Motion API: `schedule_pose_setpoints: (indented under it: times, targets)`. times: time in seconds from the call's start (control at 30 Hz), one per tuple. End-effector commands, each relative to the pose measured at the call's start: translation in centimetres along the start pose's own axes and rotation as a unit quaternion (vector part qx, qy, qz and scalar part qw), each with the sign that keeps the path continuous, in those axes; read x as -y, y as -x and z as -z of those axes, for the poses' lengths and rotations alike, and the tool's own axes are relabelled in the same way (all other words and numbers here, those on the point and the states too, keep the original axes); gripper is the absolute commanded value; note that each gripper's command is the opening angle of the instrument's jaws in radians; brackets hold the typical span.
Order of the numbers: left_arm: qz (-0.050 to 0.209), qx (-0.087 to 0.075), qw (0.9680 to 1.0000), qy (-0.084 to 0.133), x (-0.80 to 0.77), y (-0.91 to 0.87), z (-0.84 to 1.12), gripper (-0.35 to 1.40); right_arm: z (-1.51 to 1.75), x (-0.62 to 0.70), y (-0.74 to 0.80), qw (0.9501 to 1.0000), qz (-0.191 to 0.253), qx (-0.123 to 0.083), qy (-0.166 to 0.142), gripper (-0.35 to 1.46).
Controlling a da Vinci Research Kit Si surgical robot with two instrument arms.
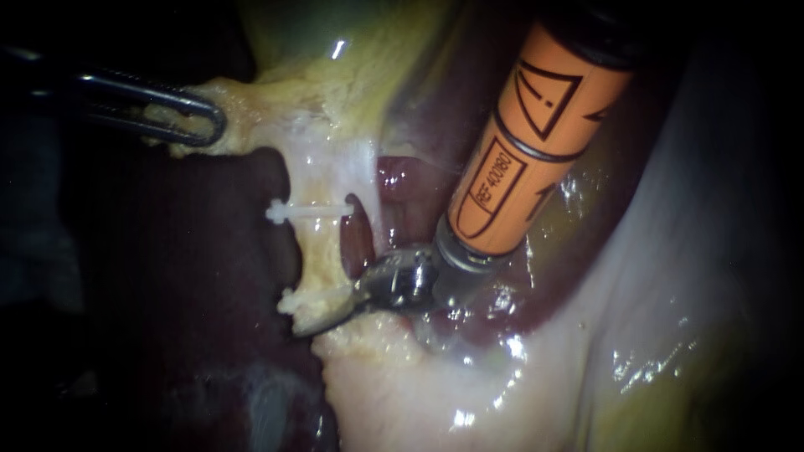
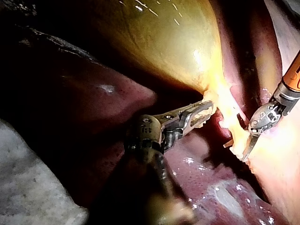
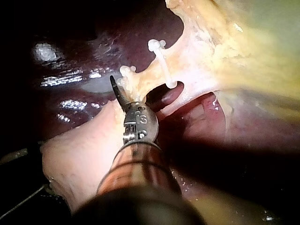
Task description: Go to the cutting position left tube
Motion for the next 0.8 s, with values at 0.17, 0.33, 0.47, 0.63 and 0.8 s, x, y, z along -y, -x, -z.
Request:
schedule_pose_setpoints:
  times: [0.17,0.33,0.47,0.63,0.8]
  targets:
    - [0.0,0.0,1.0,-0.001,0.0,0.01,-0.01,-0.35,0.0,0.0,0.0,1.0,0.0,0.0,0.0,1.25]
    - [0.0,0.0,1.0,-0.001,0.0,0.01,-0.01,-0.35,0.01,0.0,0.0,1.0,0.0,0.0,0.0,1.25]
    - [0.0,0.0,1.0,-0.001,0.0,0.01,-0.01,-0.35,0.02,0.0,0.0,1.0,0.0,0.001,-0.002,1.25]
    - [0.0,0.0,1.0,-0.001,0.0,0.01,-0.01,-0.35,0.08,0.0,0.0,1.0,0.0,-0.003,-0.002,1.26]
    - [0.0,0.0,1.0,-0.001,0.0,0.01,-0.01,-0.35,0.17,0.0,0.0,0.9999,0.0,-0.011,0.001,1.3]
